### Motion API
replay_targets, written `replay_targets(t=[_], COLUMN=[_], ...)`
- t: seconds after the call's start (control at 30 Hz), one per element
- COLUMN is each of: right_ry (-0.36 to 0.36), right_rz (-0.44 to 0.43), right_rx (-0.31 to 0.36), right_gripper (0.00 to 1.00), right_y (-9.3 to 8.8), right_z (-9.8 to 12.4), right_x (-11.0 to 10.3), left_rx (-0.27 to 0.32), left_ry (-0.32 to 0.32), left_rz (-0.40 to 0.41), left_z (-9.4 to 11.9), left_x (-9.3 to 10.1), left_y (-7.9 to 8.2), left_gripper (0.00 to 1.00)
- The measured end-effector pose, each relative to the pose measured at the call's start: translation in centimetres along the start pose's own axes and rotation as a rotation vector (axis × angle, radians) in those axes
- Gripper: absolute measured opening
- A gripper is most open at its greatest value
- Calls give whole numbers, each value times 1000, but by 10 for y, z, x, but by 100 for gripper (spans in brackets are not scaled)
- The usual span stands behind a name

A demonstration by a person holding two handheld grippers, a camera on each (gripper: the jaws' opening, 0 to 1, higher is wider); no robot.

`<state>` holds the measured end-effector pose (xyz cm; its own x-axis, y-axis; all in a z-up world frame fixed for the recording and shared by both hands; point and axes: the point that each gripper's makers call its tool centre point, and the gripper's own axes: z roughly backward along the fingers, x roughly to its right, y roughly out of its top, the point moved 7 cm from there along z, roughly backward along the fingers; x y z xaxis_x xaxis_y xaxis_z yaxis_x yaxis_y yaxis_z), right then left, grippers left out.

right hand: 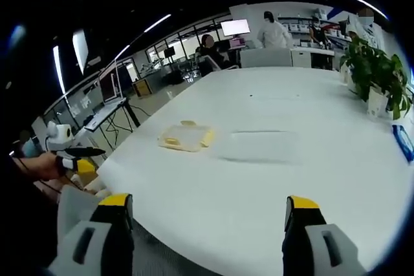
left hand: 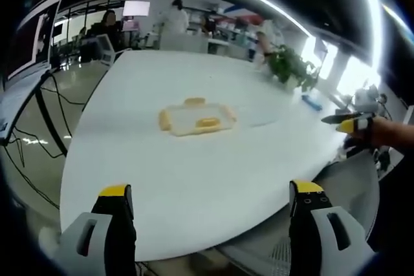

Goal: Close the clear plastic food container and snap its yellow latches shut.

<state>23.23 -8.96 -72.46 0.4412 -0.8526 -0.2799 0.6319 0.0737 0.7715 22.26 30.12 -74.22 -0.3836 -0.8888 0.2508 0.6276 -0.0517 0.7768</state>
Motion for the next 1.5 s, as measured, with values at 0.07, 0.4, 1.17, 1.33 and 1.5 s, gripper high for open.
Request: replay_targets(t=[0.07,0.4,1.17,1.33,1.5], right_ry=[-1,-22,-20,-21,-4], right_rz=[-2,52,76,70,100], right_rx=[0,-2,-23,-24,-34], right_gripper=[98,97,96,95,96], right_y=[0,4,9,11,16], right_z=[-1,-9,-46,-57,-68], right_x=[1,-5,-22,-25,-37], left_rx=[0,-9,-36,-44,-54], left_ry=[1,1,-35,-45,-50], left_rz=[-2,-8,-42,-60,-84], left_z=[0,-2,-16,-20,-23], left_x=[-1,-6,-29,-36,-46], left_y=[0,-1,2,3,3], left_gripper=[99,98,96,96,95])
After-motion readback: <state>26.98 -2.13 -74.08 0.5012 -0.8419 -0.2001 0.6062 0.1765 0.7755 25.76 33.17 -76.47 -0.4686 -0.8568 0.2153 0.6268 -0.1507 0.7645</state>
